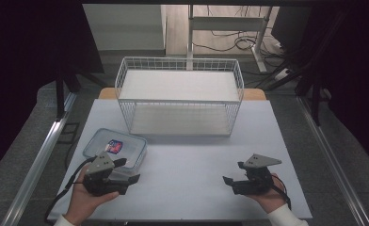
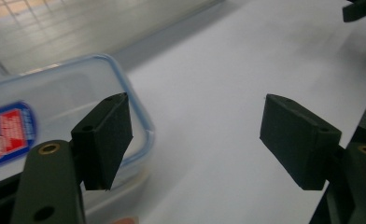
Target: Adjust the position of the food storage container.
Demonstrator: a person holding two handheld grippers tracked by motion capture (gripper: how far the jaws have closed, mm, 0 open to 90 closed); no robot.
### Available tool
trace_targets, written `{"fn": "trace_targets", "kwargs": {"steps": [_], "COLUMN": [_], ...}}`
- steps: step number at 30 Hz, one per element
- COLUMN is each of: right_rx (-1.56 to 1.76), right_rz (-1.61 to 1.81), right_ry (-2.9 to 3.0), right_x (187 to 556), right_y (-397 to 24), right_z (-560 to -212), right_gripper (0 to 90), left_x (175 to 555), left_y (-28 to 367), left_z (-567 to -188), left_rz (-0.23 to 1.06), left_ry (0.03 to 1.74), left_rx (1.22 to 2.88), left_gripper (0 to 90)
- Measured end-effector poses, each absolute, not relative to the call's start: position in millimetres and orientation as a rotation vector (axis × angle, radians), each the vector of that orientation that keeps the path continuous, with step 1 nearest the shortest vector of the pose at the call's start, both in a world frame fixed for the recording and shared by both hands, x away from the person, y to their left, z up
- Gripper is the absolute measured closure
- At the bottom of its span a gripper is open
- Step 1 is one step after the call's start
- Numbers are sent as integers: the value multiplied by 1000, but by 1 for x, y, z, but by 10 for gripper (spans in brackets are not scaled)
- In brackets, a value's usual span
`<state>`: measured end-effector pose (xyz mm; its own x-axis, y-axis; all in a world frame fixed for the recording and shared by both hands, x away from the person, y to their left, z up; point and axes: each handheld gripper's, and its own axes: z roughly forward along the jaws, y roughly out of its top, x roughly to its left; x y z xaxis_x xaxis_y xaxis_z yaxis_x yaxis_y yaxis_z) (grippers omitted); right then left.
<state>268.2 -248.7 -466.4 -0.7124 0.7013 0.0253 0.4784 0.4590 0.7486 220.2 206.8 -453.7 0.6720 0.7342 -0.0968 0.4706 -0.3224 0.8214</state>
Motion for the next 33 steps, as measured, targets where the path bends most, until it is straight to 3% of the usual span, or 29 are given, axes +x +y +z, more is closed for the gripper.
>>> {"fn": "trace_targets", "kwargs": {"steps": [15, 33], "right_rx": [1020, 1027], "right_rz": [1078, 1063], "right_ry": [2423, 2423], "right_x": [269, 269], "right_y": [-250, -251], "right_z": [-469, -469], "right_gripper": [209, 209], "left_x": [274, 317], "left_y": [265, 322], "left_z": [-436, -442], "left_rz": [496, 557], "left_ry": [1113, 1343], "left_rx": [2006, 1955], "left_gripper": [260, 391]}}
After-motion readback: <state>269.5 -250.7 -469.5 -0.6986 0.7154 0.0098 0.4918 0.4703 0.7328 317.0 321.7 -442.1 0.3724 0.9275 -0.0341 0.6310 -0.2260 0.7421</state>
